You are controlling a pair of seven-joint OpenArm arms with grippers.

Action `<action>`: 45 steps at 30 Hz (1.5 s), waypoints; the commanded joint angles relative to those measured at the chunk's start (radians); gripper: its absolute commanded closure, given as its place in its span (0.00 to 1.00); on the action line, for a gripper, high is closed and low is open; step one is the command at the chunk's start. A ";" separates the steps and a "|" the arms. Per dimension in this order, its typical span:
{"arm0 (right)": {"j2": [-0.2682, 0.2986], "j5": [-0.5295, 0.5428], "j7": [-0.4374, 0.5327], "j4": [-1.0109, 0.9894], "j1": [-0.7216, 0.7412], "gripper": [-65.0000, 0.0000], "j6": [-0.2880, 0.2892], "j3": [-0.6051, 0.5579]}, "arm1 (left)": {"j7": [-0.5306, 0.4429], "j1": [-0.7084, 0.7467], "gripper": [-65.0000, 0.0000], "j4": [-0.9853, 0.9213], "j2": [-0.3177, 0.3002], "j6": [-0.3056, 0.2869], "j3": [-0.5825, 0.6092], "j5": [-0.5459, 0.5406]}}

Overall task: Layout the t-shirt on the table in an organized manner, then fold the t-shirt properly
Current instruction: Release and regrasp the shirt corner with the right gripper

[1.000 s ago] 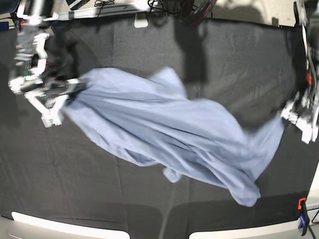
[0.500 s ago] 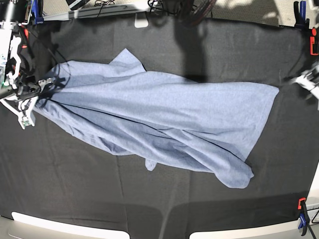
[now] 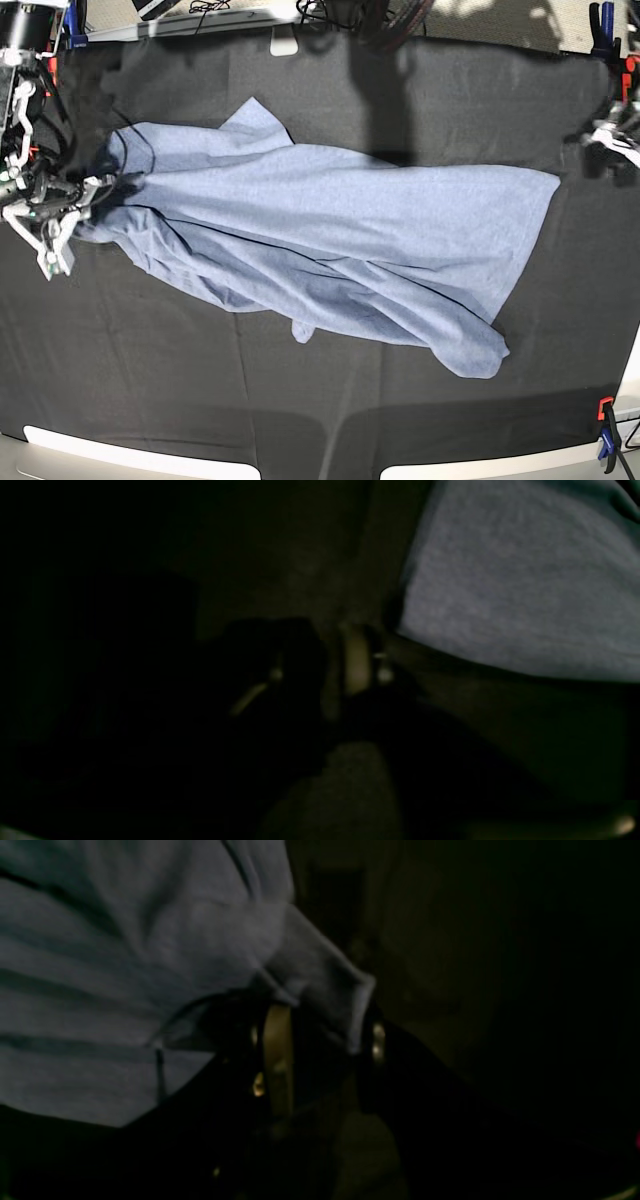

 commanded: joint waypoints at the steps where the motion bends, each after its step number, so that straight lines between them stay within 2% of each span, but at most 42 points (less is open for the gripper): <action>1: 0.021 0.007 0.016 0.028 0.016 0.71 0.002 0.008 | -0.024 -0.009 0.69 0.017 -0.014 -0.008 -0.008 -0.032; 4: 0.019 0.016 0.016 0.044 0.015 0.71 0.002 0.008 | -0.026 -0.027 0.69 0.017 0.006 -0.019 -0.006 -0.052; 8: 0.019 0.115 0.017 0.105 0.005 0.71 0.006 0.008 | -0.018 -0.073 0.69 0.016 0.033 -0.019 -0.006 -0.049; 11: 0.016 0.171 0.021 0.221 -0.046 0.72 0.050 0.008 | 0.023 -0.104 0.69 0.016 0.063 -0.019 -0.006 -0.048; 14: -0.008 0.151 0.036 0.350 -0.131 0.72 0.071 0.008 | 0.061 -0.122 0.69 0.016 0.096 -0.019 -0.006 -0.039; 18: -0.052 0.072 0.058 0.508 -0.226 0.72 0.071 0.008 | 0.050 -0.122 0.69 0.015 0.141 -0.019 -0.006 0.055; 20: -0.066 0.070 0.058 0.568 -0.266 0.72 0.071 0.008 | 0.021 -0.122 0.69 0.010 0.161 -0.018 -0.006 0.104; 23: -0.076 0.072 0.062 0.627 -0.314 0.72 0.075 0.008 | 0.029 -0.123 0.69 0.010 0.182 -0.019 -0.005 0.095; 25: -0.079 0.073 0.068 0.635 -0.336 0.72 0.105 0.006 | 0.043 -0.122 0.69 0.010 0.198 -0.036 -0.005 0.072; 27: -0.080 0.073 0.076 0.635 -0.357 0.72 0.133 -0.001 | 0.060 -0.122 0.78 0.010 0.215 -0.092 -0.005 0.057; 29: -0.080 0.072 0.086 0.635 -0.378 0.72 0.162 -0.021 | 0.062 -0.122 0.97 0.010 0.230 -0.121 -0.005 0.051; 31: -0.080 0.069 0.108 0.635 -0.391 0.72 0.184 -0.058 | 0.058 -0.122 1.00 0.010 0.232 -0.120 -0.005 0.047; 34: -0.075 -0.003 0.155 0.616 -0.397 0.72 0.206 -0.169 | 0.060 -0.122 1.00 0.010 0.226 -0.120 -0.005 0.045; 37: -0.050 -0.163 0.240 0.552 -0.397 0.72 0.206 -0.317 | 0.067 -0.122 1.00 0.010 0.223 -0.120 -0.005 0.046; 41: 0.027 -0.434 0.372 0.419 -0.396 0.72 0.201 -0.458 | 0.066 -0.122 1.00 0.010 0.223 -0.120 -0.005 0.047; 43: 0.079 -0.505 0.377 0.367 -0.397 0.72 0.188 -0.493 | 0.066 -0.122 1.00 0.010 0.223 -0.120 -0.005 0.046; 45: 0.121 -0.542 0.379 0.325 -0.397 0.72 0.132 -0.505 | 0.063 -0.122 1.00 0.010 0.223 -0.120 -0.005 0.046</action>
